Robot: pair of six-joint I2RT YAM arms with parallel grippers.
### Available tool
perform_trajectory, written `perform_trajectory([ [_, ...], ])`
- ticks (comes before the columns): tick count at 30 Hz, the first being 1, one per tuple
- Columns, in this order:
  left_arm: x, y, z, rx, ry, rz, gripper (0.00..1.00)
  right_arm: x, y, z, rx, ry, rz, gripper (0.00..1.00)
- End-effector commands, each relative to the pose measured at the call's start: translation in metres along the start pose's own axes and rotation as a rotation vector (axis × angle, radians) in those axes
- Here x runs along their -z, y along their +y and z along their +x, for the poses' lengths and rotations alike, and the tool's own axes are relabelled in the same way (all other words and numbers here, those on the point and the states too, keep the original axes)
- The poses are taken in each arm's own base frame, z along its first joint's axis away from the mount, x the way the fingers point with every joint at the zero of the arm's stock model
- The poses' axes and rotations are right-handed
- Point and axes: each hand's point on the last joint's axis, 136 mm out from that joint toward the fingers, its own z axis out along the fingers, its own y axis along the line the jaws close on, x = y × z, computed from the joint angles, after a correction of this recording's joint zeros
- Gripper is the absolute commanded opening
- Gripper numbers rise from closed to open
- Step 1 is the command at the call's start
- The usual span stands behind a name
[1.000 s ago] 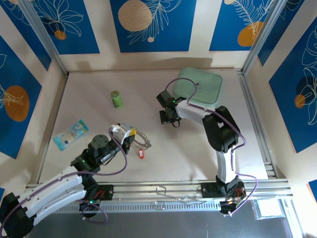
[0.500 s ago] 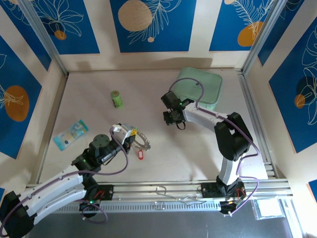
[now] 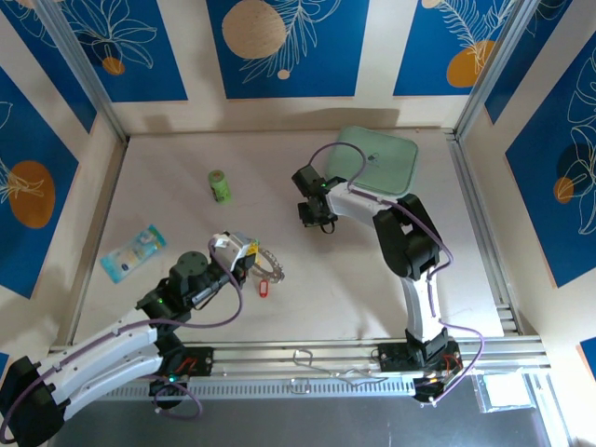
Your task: Put the keys on the keyring
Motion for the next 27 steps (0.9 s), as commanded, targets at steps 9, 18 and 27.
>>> perform_trajectory([
  [9,0.001,-0.006,-0.022,-0.017,-0.081,0.029,0.00,0.013,-0.005,-0.005,0.008,-0.020,0.030,0.00],
  [18,0.001,-0.007,-0.021,-0.020,-0.079,0.036,0.00,0.077,-0.001,0.023,0.152,-0.122,-0.073,0.00],
  [27,0.004,-0.019,-0.025,-0.019,-0.089,0.109,0.00,0.165,0.019,0.068,0.407,-0.337,-0.308,0.00],
])
